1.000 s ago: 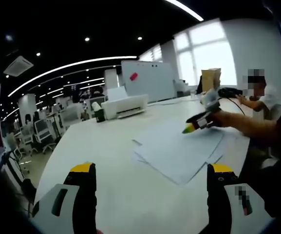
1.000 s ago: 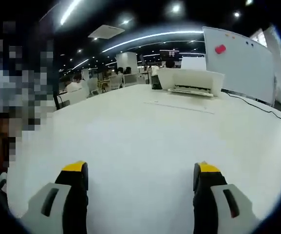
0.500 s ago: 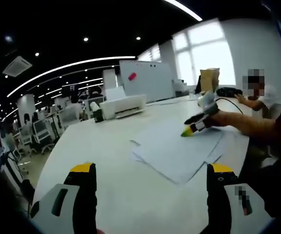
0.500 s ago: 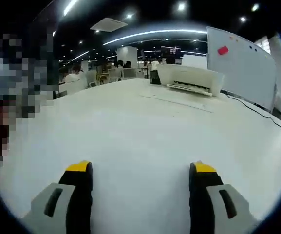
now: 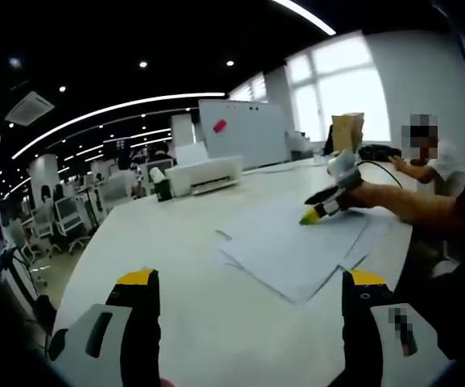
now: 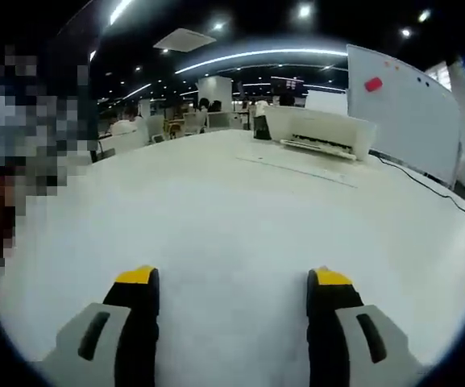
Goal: Organize the stack of printing papers by aligning and flattening the scattered papers on the table
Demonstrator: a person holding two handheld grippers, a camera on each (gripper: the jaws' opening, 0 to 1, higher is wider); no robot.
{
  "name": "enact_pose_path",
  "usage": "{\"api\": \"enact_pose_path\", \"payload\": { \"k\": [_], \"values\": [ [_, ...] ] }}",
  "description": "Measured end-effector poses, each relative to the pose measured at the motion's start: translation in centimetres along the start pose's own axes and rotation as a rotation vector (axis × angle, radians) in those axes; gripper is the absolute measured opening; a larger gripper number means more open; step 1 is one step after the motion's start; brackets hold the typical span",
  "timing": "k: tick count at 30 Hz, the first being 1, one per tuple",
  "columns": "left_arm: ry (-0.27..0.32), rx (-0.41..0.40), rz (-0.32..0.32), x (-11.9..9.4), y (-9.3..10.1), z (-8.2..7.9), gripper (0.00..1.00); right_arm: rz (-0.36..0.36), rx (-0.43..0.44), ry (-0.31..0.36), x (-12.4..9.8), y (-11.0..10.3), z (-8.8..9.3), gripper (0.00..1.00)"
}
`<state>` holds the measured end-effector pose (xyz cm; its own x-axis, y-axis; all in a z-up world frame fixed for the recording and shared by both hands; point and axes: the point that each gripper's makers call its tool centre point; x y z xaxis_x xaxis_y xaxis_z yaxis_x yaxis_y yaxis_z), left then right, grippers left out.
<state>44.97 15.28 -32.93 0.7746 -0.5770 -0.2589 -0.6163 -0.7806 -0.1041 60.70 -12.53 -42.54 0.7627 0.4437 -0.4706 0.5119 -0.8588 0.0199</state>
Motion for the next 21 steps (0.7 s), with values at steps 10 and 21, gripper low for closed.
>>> {"api": "enact_pose_path", "payload": {
  "k": [10, 21],
  "values": [
    [-0.001, 0.004, -0.001, 0.0, 0.1, -0.1, 0.96, -0.039, -0.024, 0.017, -0.3, -0.9, 0.0, 0.46],
    [-0.004, 0.003, 0.003, 0.2, 0.2, 0.0, 0.95, -0.089, -0.037, 0.009, -0.5, -1.9, 0.2, 0.23]
  ]
}}
Point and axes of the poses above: the point that each gripper's makers call its tool centre point, and the gripper's own axes: x roughly forward along the fingers, y roughly to its right, z roughly out of its underside, and after that the axes turned 3 degrees about z, right-handed
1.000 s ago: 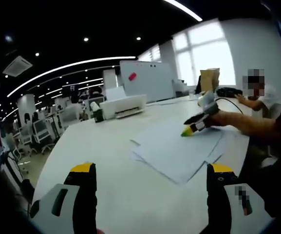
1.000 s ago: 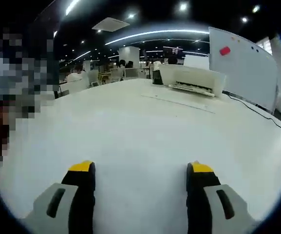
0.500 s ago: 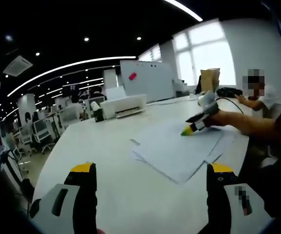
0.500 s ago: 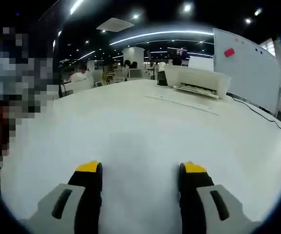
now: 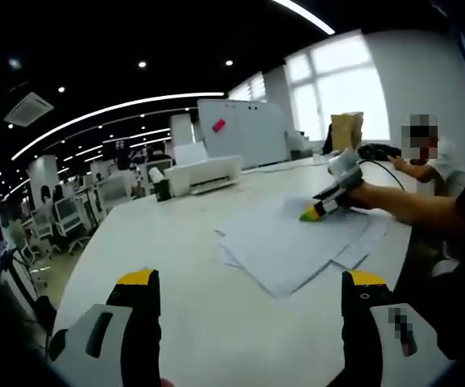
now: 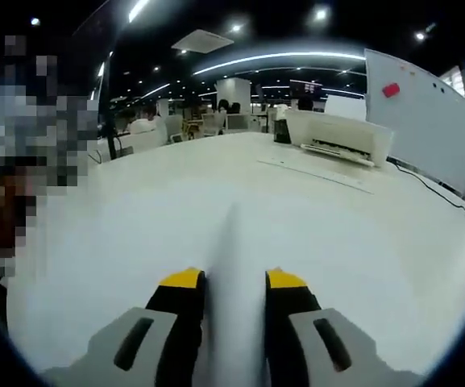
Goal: Organize the stack of printing papers by aligning and flattening the scattered papers on the table
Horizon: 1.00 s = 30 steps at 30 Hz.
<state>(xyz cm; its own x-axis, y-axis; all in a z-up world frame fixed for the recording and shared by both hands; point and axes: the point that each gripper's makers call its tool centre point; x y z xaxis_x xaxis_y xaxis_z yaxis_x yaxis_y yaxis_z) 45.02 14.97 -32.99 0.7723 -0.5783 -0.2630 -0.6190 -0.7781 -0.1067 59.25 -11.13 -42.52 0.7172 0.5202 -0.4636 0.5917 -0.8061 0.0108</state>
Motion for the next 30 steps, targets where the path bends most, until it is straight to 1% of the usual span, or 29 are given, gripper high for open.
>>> {"api": "enact_pose_path", "payload": {
  "k": [2, 3, 5, 7, 13, 16, 25, 28, 30],
  "values": [
    [0.000, 0.000, 0.000, 0.0, 0.0, 0.0, 0.95, 0.000, 0.014, 0.002, -0.1, -0.1, 0.0, 0.21],
    [0.000, -0.001, 0.000, 0.0, -0.1, 0.1, 0.95, -0.006, 0.038, 0.006, 0.1, 0.4, -0.1, 0.20],
    [-0.001, -0.002, -0.002, -0.1, -0.1, 0.1, 0.95, -0.031, 0.099, 0.015, 0.0, 0.2, -0.1, 0.17],
    [0.000, -0.003, -0.003, -0.1, -0.2, 0.1, 0.95, -0.047, 0.140, 0.028, 0.0, 0.3, -0.2, 0.17],
    [0.001, -0.006, -0.003, -0.1, -0.3, 0.2, 0.95, -0.076, 0.218, 0.051, -0.3, 0.2, -0.3, 0.13],
    [-0.001, -0.005, 0.000, 0.0, -0.2, 0.2, 0.96, -0.080, 0.233, 0.060, -0.4, 0.0, -0.5, 0.10],
    [-0.003, 0.002, 0.001, 0.1, -0.1, 0.1, 0.96, -0.081, 0.237, 0.075, -0.9, -0.6, -0.8, 0.09],
    [-0.003, 0.000, 0.004, 0.1, 0.1, 0.1, 0.96, -0.088, 0.240, 0.092, -1.2, -0.9, -1.1, 0.08],
    [-0.003, 0.001, 0.005, 0.1, 0.1, 0.1, 0.96, -0.102, 0.240, 0.118, -1.5, -1.2, -1.6, 0.08]
  ]
}}
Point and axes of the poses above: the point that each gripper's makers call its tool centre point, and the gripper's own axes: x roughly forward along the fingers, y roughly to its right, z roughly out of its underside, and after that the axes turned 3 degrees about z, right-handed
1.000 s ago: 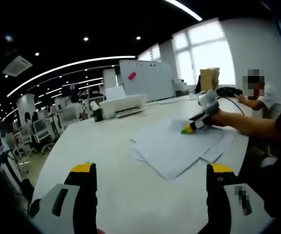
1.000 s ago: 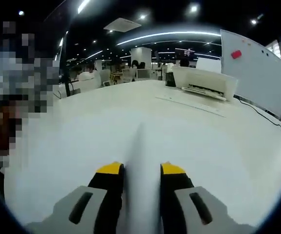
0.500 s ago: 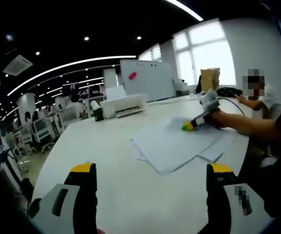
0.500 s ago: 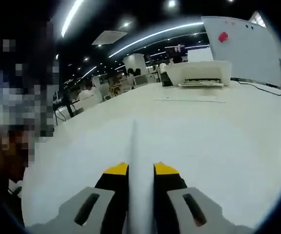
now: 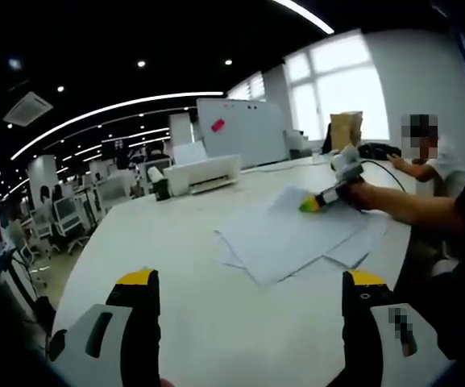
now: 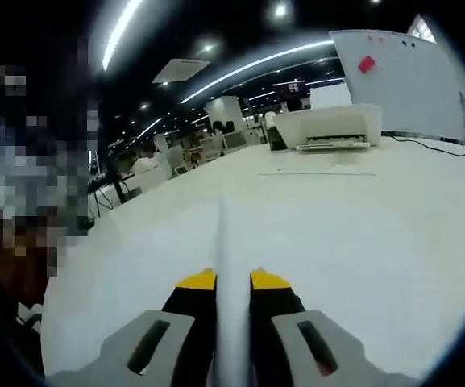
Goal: Organize the stack of printing papers by aligning and flattening the scattered papers on the table
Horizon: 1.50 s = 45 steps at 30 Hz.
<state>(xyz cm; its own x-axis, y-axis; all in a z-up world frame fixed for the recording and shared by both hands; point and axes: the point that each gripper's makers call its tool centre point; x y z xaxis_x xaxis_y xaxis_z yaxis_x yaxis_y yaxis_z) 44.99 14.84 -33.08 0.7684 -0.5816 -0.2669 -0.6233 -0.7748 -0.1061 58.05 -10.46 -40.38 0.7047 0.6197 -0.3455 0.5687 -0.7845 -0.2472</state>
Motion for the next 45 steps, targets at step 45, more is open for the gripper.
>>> {"api": "enact_pose_path", "payload": {
  "k": [45],
  "values": [
    [0.013, 0.005, -0.019, -0.3, -0.4, -0.8, 0.96, -0.019, 0.095, 0.200, -1.4, 0.7, -5.2, 0.04]
  ]
}}
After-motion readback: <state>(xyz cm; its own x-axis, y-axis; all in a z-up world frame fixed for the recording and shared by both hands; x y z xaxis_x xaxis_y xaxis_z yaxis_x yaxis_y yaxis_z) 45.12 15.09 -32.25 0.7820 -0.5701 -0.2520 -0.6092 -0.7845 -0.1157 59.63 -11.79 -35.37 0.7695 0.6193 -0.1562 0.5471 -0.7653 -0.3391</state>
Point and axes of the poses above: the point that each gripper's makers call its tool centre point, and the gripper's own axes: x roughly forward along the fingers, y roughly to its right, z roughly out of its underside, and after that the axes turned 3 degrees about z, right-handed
